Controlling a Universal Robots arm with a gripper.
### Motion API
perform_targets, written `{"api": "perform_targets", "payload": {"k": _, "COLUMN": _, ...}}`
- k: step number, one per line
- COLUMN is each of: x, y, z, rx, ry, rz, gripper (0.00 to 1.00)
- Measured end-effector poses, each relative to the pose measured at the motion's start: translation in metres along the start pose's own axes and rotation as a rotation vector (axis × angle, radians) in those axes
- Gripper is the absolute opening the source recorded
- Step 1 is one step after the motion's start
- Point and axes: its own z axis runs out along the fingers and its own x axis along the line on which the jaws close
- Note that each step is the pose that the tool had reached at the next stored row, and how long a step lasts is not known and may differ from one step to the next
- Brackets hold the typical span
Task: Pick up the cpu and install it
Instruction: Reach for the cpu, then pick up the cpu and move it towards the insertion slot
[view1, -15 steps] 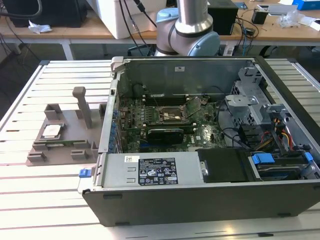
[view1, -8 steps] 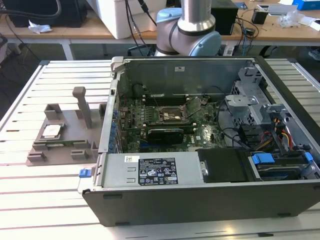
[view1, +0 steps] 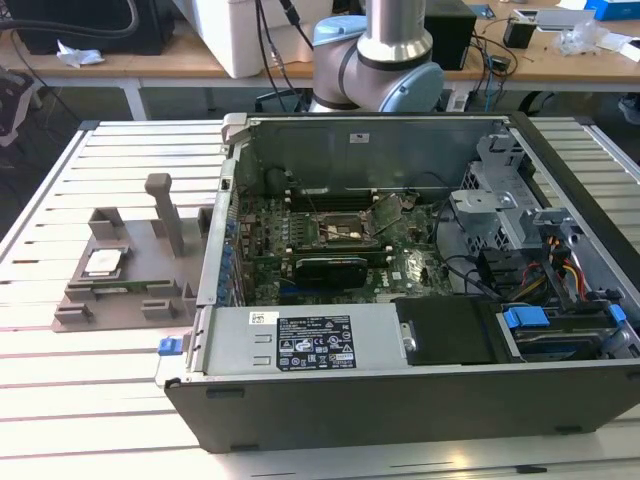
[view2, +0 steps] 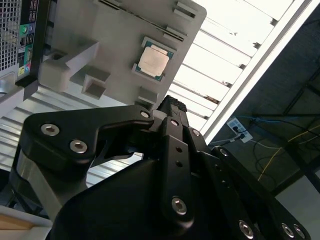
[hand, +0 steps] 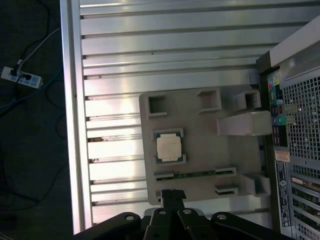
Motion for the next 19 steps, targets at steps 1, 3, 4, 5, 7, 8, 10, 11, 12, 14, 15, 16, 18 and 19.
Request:
{"api": "perform_targets", "payload": {"k": 1, "x": 0.0000, "y": 0.0000, "z": 0.0000, "rx": -0.0001, "ry": 0.0000, "rz": 0.000, "gripper": 0.11}}
{"api": "perform_targets", "payload": {"k": 3, "x": 0.0000, "y": 0.0000, "z": 0.0000, "rx": 0.0000, "ry": 0.0000, "rz": 0.000, "gripper": 0.11}}
{"api": "perform_targets", "payload": {"k": 4, "x": -0.0001, "y": 0.0000, "z": 0.0000, "rx": 0.0000, "ry": 0.0000, "rz": 0.000, "gripper": 0.11}}
{"api": "perform_targets", "payload": {"k": 5, "x": -0.0001, "y": 0.0000, "z": 0.0000, "rx": -0.0001, "ry": 0.0000, "rz": 0.000, "gripper": 0.11}}
{"api": "perform_targets", "payload": {"k": 7, "x": -0.0001, "y": 0.0000, "z": 0.0000, "rx": 0.0000, "ry": 0.0000, "rz": 0.000, "gripper": 0.11}}
{"api": "perform_targets", "payload": {"k": 8, "x": -0.0001, "y": 0.0000, "z": 0.0000, "rx": -0.0001, "ry": 0.0001, "rz": 0.000, "gripper": 0.11}}
{"api": "perform_targets", "payload": {"k": 10, "x": -0.0002, "y": 0.0000, "z": 0.0000, "rx": 0.0000, "ry": 0.0000, "rz": 0.000, "gripper": 0.11}}
{"api": "perform_targets", "payload": {"k": 11, "x": -0.0002, "y": 0.0000, "z": 0.0000, "rx": 0.0000, "ry": 0.0000, "rz": 0.000, "gripper": 0.11}}
{"api": "perform_targets", "payload": {"k": 12, "x": -0.0003, "y": 0.0000, "z": 0.0000, "rx": 0.0000, "ry": 0.0000, "rz": 0.000, "gripper": 0.17}}
{"api": "perform_targets", "payload": {"k": 14, "x": -0.0003, "y": 0.0000, "z": 0.0000, "rx": 0.0000, "ry": 0.0000, "rz": 0.000, "gripper": 0.29}}
{"api": "perform_targets", "payload": {"k": 15, "x": -0.0003, "y": 0.0000, "z": 0.0000, "rx": 0.0000, "ry": 0.0000, "rz": 0.000, "gripper": 0.36}}
{"api": "perform_targets", "payload": {"k": 16, "x": -0.0003, "y": 0.0000, "z": 0.0000, "rx": 0.0000, "ry": 0.0000, "rz": 0.000, "gripper": 0.42}}
{"api": "perform_targets", "payload": {"k": 18, "x": -0.0004, "y": 0.0000, "z": 0.0000, "rx": 0.0000, "ry": 0.0000, "rz": 0.000, "gripper": 0.71}}
{"api": "perform_targets", "payload": {"k": 19, "x": -0.0005, "y": 0.0000, "z": 0.0000, "rx": 0.0000, "ry": 0.0000, "rz": 0.000, "gripper": 0.78}}
